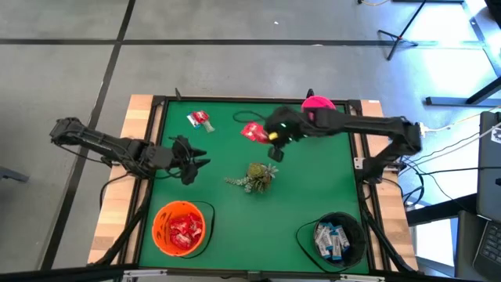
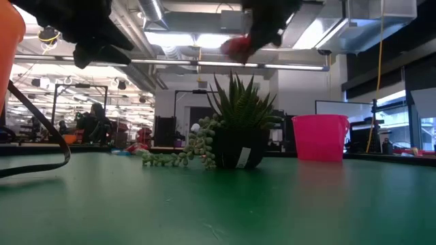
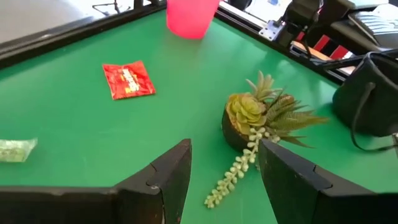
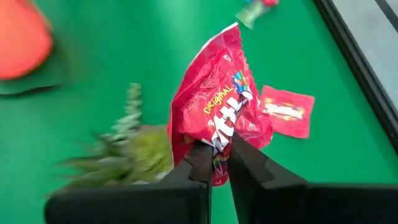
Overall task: Sort candy
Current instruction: Put the red candy into the orange bucket
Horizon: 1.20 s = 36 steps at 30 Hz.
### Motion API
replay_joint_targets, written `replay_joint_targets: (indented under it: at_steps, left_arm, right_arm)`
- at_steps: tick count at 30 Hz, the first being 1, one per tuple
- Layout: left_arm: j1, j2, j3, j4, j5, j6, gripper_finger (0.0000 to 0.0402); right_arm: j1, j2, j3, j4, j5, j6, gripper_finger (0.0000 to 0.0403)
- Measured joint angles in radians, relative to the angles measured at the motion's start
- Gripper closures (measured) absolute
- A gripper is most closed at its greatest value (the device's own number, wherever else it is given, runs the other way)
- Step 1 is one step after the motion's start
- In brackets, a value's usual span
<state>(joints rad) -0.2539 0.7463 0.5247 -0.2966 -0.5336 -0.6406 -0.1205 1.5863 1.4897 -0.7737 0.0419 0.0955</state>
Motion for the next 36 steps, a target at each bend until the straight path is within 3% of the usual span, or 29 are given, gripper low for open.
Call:
replay_joint_targets:
  at_steps: [10,15,20,26,36]
  left_arm:
    - [-0.03,0.0,0.0,-0.001,-0.052,-0.035,0.0223]
    - [-0.032,0.0,0.0,-0.002,-0.052,-0.038,0.0223]
    - [-0.031,0.0,0.0,-0.002,-0.062,-0.033,0.0223]
    - [-0.031,0.0,0.0,-0.002,-0.084,-0.012,0.0223]
    - [-0.031,0.0,0.0,-0.001,-0.09,-0.011,0.0223]
  right_arm:
    - [0.196,-0.34,-0.27,0.018,0.119,0.193,0.0366]
    - [0.346,-0.521,-0.409,0.013,0.132,0.247,0.0367]
    - [0.513,-0.639,-0.468,0.014,0.149,0.424,0.0367]
    - [0.719,-0.649,-0.473,0.017,0.229,0.577,0.0368]
    - [1.027,-0.507,-0.473,0.018,0.315,0.881,0.0368]
